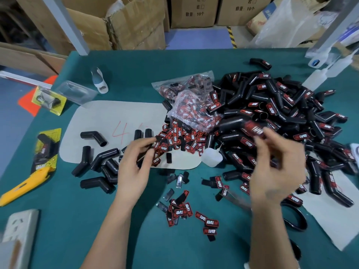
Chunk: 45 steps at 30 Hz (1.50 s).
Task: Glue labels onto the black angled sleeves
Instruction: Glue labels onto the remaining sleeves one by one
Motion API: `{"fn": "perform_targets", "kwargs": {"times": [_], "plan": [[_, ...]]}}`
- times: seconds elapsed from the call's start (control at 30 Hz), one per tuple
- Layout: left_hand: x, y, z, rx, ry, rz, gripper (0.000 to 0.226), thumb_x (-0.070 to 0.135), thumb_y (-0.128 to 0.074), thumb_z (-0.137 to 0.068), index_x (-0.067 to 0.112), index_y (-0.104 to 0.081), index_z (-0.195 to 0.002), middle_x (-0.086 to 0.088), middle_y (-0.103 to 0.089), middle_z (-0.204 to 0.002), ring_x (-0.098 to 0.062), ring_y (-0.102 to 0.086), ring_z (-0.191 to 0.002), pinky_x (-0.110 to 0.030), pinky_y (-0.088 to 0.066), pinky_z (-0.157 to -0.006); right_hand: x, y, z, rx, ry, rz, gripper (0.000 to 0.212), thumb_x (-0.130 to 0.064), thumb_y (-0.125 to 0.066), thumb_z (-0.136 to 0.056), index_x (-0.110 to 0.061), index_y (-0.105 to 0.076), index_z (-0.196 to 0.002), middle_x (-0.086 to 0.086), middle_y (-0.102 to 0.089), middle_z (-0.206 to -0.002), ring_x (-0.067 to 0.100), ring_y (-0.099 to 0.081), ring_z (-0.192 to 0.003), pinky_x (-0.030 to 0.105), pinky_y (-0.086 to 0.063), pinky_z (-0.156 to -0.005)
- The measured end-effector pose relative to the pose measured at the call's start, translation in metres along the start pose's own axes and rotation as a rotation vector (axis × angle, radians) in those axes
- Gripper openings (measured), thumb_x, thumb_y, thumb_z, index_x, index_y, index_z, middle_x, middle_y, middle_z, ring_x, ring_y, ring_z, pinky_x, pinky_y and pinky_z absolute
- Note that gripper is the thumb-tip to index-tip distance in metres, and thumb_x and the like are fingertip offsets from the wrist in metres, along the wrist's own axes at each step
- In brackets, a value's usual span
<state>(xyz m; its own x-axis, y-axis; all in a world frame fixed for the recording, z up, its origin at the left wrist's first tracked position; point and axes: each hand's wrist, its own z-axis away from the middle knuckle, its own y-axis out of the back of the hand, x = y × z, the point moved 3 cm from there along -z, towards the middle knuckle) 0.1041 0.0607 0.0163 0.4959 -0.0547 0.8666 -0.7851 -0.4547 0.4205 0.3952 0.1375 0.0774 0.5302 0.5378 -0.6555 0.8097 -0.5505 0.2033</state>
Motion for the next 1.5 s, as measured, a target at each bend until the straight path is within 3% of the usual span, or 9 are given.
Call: {"fn": "perform_targets", "kwargs": {"times": [0.23, 0.37, 0.47, 0.57, 0.77, 1.0, 1.2, 1.33, 1.5], "plan": [[-0.025, 0.002, -0.01, -0.035, -0.118, -0.655, 0.032, 0.007, -0.075, -0.094, 0.008, -0.073, -0.126, -0.01, -0.066, -0.129, -0.036, -0.057, -0.122, -0.049, -0.045, -0.103, 0.04, -0.007, -0.005, -0.263, -0.161, 0.373, 0.023, -0.009, -0.066, -0.102, -0.009, -0.073, -0.123, 0.015, -0.056, -0.122, 0.008, -0.052, -0.1, 0.023, -0.049, -0.093], [-0.03, 0.016, -0.013, 0.05, -0.05, -0.721, 0.036, 0.014, -0.074, -0.095, 0.01, -0.069, -0.13, -0.011, -0.063, -0.126, -0.037, -0.056, -0.117, -0.049, -0.044, -0.098, 0.03, 0.001, 0.003, -0.47, -0.235, 0.111, 0.027, -0.025, -0.061, -0.105, -0.034, -0.067, -0.13, -0.012, -0.056, -0.121, -0.008, -0.055, -0.102, 0.004, -0.04, -0.086], [-0.033, 0.027, -0.016, 0.074, 0.016, -0.762, 0.025, 0.019, -0.076, -0.095, 0.012, -0.074, -0.119, -0.01, -0.065, -0.112, -0.038, -0.056, -0.105, -0.05, -0.045, -0.087, 0.024, -0.007, 0.014, -0.849, -0.375, -0.052, 0.038, -0.058, -0.059, -0.096, -0.057, -0.055, -0.134, -0.027, -0.062, -0.12, -0.002, -0.061, -0.111, 0.014, -0.046, -0.084], [-0.035, 0.024, -0.017, 0.063, -0.019, -0.787, 0.02, 0.014, -0.077, -0.095, 0.008, -0.078, -0.114, -0.012, -0.067, -0.105, -0.04, -0.056, -0.095, -0.049, -0.046, -0.081, 0.023, -0.022, 0.028, -1.01, -0.268, 0.179, 0.057, -0.055, -0.073, -0.086, -0.047, -0.054, -0.139, -0.027, -0.059, -0.117, -0.002, -0.056, -0.106, 0.026, -0.046, -0.084], [-0.036, 0.015, -0.027, 0.061, 0.0, -0.822, 0.021, 0.018, -0.077, -0.096, 0.006, -0.08, -0.112, -0.015, -0.065, -0.1, -0.04, -0.055, -0.09, -0.05, -0.046, -0.077, 0.018, -0.036, 0.041, -0.941, -0.202, 0.297, 0.025, -0.043, -0.065, -0.091, -0.04, -0.062, -0.116, -0.031, -0.053, -0.092, 0.012, -0.054, -0.102, 0.037, -0.047, -0.071], [-0.038, 0.015, -0.025, 0.034, -0.002, -0.804, 0.017, 0.009, -0.076, -0.094, 0.002, -0.075, -0.109, -0.015, -0.068, -0.108, -0.04, -0.054, -0.101, -0.048, -0.047, -0.088, 0.004, -0.035, 0.044, -0.856, -0.522, -0.329, 0.036, -0.021, -0.068, -0.101, -0.054, -0.06, -0.111, -0.011, -0.059, -0.117, 0.009, -0.065, -0.11, 0.018, -0.052, -0.091], [-0.02, 0.019, -0.016, 0.088, 0.268, -0.052, 0.029, 0.022, -0.069, -0.099, 0.041, -0.062, -0.119, 0.01, -0.069, -0.114, 0.008, -0.06, -0.106, -0.028, -0.049, -0.092, -0.015, -0.042, 0.057, -0.871, -0.81, -0.76, 0.027, -0.029, -0.066, -0.099, -0.027, -0.064, -0.125, 0.005, -0.072, -0.122, 0.027, -0.069, -0.119, 0.036, -0.056, -0.1], [0.01, -0.002, 0.001, -0.092, 0.332, 0.684, 0.072, 0.019, -0.076, -0.09, 0.037, -0.046, -0.152, 0.001, -0.073, -0.106, -0.019, -0.072, -0.103, -0.033, -0.053, -0.093, -0.022, -0.044, 0.061, -0.864, -0.894, -0.809, 0.048, -0.057, -0.078, -0.087, -0.039, -0.067, -0.129, 0.0, -0.07, -0.127, 0.032, -0.067, -0.122, 0.044, -0.055, -0.104], [0.036, -0.026, 0.015, -0.169, 0.233, 0.732, 0.086, 0.002, -0.078, -0.087, 0.059, -0.047, -0.143, -0.011, -0.077, -0.105, -0.035, -0.078, -0.099, -0.036, -0.064, -0.073, -0.023, -0.048, 0.064, -0.848, -0.955, -0.836, 0.047, -0.043, -0.08, -0.086, -0.026, -0.068, -0.128, 0.01, -0.072, -0.126, 0.036, -0.066, -0.12, 0.043, -0.054, -0.097]]}}
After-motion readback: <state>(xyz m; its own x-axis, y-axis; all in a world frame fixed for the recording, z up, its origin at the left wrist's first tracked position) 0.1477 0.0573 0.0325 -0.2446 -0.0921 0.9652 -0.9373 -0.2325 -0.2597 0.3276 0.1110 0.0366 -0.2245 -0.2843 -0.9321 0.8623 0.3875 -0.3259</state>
